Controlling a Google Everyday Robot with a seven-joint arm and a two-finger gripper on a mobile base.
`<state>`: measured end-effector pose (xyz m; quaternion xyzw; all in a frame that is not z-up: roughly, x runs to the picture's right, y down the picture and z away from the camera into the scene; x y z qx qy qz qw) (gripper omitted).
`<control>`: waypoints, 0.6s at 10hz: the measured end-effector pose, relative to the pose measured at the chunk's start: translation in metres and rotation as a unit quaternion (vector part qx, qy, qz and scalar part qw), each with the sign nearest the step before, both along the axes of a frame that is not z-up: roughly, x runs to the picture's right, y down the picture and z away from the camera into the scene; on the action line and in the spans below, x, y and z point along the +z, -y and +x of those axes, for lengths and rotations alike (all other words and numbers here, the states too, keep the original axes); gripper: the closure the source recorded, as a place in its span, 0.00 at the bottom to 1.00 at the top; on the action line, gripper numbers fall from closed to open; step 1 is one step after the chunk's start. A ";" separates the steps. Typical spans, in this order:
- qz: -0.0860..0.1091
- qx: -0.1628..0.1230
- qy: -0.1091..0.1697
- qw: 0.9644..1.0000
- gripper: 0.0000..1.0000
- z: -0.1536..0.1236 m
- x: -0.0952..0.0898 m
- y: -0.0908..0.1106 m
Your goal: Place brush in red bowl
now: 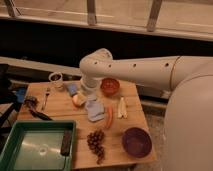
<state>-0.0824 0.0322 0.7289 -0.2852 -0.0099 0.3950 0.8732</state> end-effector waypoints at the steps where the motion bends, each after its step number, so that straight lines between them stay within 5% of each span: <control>1: 0.009 -0.007 -0.004 1.000 0.38 -0.002 0.000 0.002; 6: 0.029 -0.059 0.039 0.997 0.38 -0.086 0.016 0.029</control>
